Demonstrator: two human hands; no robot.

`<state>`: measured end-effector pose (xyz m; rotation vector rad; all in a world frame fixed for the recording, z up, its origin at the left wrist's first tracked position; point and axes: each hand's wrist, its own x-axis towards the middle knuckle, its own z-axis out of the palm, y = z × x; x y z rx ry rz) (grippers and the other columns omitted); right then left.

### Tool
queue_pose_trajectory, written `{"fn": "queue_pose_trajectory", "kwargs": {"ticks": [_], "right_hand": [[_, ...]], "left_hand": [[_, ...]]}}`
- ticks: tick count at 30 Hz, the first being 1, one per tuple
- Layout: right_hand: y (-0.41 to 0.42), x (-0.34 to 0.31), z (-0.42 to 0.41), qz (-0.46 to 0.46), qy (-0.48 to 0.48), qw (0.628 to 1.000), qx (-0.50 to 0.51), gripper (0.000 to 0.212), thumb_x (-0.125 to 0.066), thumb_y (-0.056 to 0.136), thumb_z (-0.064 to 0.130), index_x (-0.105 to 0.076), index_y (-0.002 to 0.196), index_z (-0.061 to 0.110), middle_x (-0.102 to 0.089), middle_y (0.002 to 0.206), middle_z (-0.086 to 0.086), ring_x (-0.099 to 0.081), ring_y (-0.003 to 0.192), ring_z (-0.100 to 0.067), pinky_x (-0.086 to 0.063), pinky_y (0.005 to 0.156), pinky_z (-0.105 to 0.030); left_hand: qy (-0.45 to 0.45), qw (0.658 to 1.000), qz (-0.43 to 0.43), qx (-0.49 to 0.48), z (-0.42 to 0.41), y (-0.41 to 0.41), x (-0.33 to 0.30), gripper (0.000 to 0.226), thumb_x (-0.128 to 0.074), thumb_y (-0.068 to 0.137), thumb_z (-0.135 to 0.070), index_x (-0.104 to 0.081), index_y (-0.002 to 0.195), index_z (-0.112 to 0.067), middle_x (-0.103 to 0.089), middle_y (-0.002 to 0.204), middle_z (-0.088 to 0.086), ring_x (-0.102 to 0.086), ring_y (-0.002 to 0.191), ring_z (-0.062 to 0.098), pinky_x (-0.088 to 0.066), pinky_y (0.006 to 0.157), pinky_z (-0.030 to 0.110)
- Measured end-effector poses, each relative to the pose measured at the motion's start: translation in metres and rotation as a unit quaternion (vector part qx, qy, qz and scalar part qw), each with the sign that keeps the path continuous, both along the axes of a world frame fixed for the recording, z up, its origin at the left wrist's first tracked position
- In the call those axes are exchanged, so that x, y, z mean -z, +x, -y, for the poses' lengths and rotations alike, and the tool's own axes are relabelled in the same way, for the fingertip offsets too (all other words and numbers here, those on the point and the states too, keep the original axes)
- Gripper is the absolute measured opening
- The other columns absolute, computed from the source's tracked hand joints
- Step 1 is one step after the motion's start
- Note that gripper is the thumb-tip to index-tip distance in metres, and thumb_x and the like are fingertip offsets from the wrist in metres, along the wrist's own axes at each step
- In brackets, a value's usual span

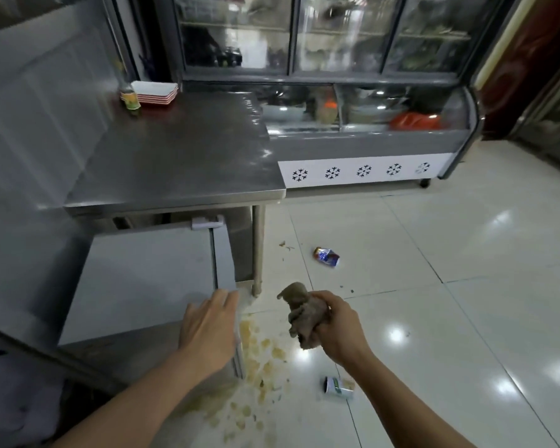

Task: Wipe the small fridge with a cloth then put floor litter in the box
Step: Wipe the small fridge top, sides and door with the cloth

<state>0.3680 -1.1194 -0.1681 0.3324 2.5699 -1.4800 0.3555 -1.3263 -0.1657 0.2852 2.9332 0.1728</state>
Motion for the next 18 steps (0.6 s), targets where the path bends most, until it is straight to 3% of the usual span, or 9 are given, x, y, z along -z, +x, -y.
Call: {"fn": "queue_pose_trajectory", "kwargs": {"ticks": [3, 6, 8, 14, 18], "right_hand": [[-0.003, -0.011, -0.038, 0.000, -0.012, 1.000, -0.002, 0.050, -0.057, 0.073, -0.009, -0.061, 0.119, 0.012, -0.063, 0.109, -0.010, -0.063, 0.093, -0.025, -0.057, 0.073, -0.037], [-0.014, -0.017, -0.083, -0.013, -0.007, 1.000, -0.027, 0.047, -0.058, 0.074, -0.007, -0.062, 0.118, 0.011, -0.064, 0.104, -0.008, -0.061, 0.079, -0.016, -0.048, 0.055, -0.011], [-0.027, -0.022, -0.112, -0.016, -0.016, 0.999, -0.049, 0.046, -0.057, 0.075, -0.010, -0.062, 0.117, 0.008, -0.064, 0.102, -0.009, -0.061, 0.074, -0.006, -0.040, 0.047, -0.001], [-0.064, -0.033, -0.179, -0.005, -0.072, 0.990, -0.120, 0.048, -0.046, 0.071, -0.024, -0.062, 0.100, 0.011, -0.060, 0.065, 0.008, -0.056, 0.043, 0.008, -0.039, 0.037, -0.007], [-0.102, -0.030, -0.190, -0.013, -0.044, 0.984, -0.172, 0.045, -0.050, 0.072, -0.017, -0.062, 0.099, 0.017, -0.061, 0.070, 0.008, -0.059, 0.048, 0.006, -0.042, 0.040, -0.009]], "left_hand": [[0.016, 1.000, 0.011, -0.012, -0.037, -0.004, -0.012, 0.053, -0.058, 0.085, -0.017, -0.034, 0.132, -0.023, -0.042, 0.129, -0.002, -0.049, 0.113, 0.021, -0.039, 0.097, 0.037], [0.032, 0.998, 0.020, -0.040, -0.082, -0.010, -0.019, 0.061, -0.057, 0.084, -0.014, -0.028, 0.137, -0.024, -0.039, 0.133, -0.002, -0.048, 0.118, 0.022, -0.038, 0.098, 0.039], [0.046, 0.996, 0.026, -0.072, -0.113, -0.013, -0.022, 0.060, -0.055, 0.085, -0.014, -0.027, 0.138, -0.024, -0.039, 0.135, -0.001, -0.047, 0.120, 0.023, -0.037, 0.098, 0.041], [0.061, 0.979, 0.055, -0.186, -0.181, -0.015, -0.025, 0.063, -0.054, 0.088, -0.018, -0.023, 0.143, -0.021, -0.035, 0.144, 0.002, -0.045, 0.125, 0.025, -0.037, 0.103, 0.046], [0.061, 0.966, 0.071, -0.243, -0.191, -0.021, -0.021, 0.063, -0.053, 0.089, -0.022, -0.022, 0.143, -0.019, -0.033, 0.145, 0.003, -0.041, 0.128, 0.025, -0.036, 0.104, 0.043]]}}
